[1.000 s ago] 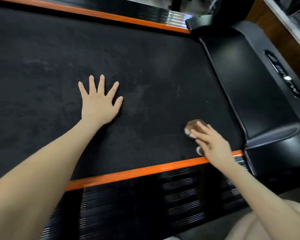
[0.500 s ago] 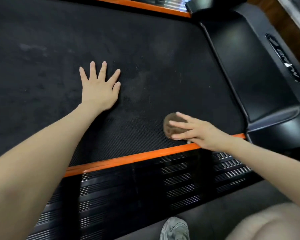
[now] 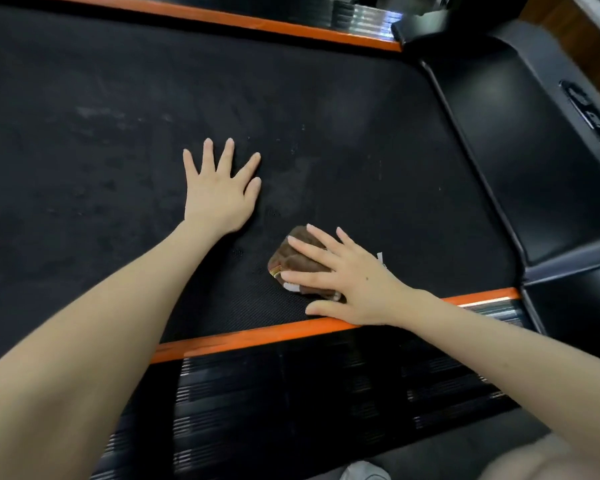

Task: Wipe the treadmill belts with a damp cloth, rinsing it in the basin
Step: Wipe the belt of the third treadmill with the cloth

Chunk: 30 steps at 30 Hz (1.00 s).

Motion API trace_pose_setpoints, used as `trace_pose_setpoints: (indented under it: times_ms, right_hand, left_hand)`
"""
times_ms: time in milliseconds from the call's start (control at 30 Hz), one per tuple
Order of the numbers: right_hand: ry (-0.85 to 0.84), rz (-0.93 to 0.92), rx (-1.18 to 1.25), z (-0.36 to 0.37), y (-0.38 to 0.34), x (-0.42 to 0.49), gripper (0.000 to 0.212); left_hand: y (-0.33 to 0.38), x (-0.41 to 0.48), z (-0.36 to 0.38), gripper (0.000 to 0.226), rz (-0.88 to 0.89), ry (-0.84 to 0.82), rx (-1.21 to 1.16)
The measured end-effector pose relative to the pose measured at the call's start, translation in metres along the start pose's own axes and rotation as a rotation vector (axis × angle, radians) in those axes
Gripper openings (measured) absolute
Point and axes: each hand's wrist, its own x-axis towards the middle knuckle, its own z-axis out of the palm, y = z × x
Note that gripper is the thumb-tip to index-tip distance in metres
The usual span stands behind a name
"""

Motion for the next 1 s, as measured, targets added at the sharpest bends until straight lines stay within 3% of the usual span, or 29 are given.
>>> trace_pose_setpoints:
  times_ms: [133, 233, 433, 633, 700, 900, 1000]
  right_hand:
    - [0.041, -0.066, -0.015, 0.009, 0.007, 0.022, 0.037]
    - [0.111, -0.064, -0.036, 0.015, 0.011, 0.03, 0.032]
    - [0.284, 0.258, -0.083, 0.015, 0.036, 0.091, 0.037]
    - [0.304, 0.647, 0.016, -0.023, 0.137, 0.193, 0.033]
    - [0.302, 0.685, 0.041, -0.025, 0.149, 0.206, 0.032]
    - [0.209, 0.164, -0.059, 0.008, 0.039, 0.129, 0.038]
    - [0.18, 0.022, -0.12, 0.0, 0.056, 0.134, 0.037]
  left_hand:
    - [-0.017, 0.008, -0.015, 0.047, -0.007, 0.067, -0.136]
    - [-0.041, 0.023, -0.02, 0.049, -0.047, 0.084, -0.031]
    - [-0.056, 0.049, -0.004, 0.056, -0.176, 0.024, 0.057]
    - [-0.057, 0.047, 0.002, 0.055, -0.181, 0.072, 0.024]
    - [-0.056, 0.047, 0.002, 0.055, -0.173, 0.09, 0.017]
    - [-0.057, 0.049, 0.006, 0.053, -0.165, 0.124, 0.012]
    - [-0.057, 0.049, 0.006, 0.06, -0.175, 0.124, 0.017]
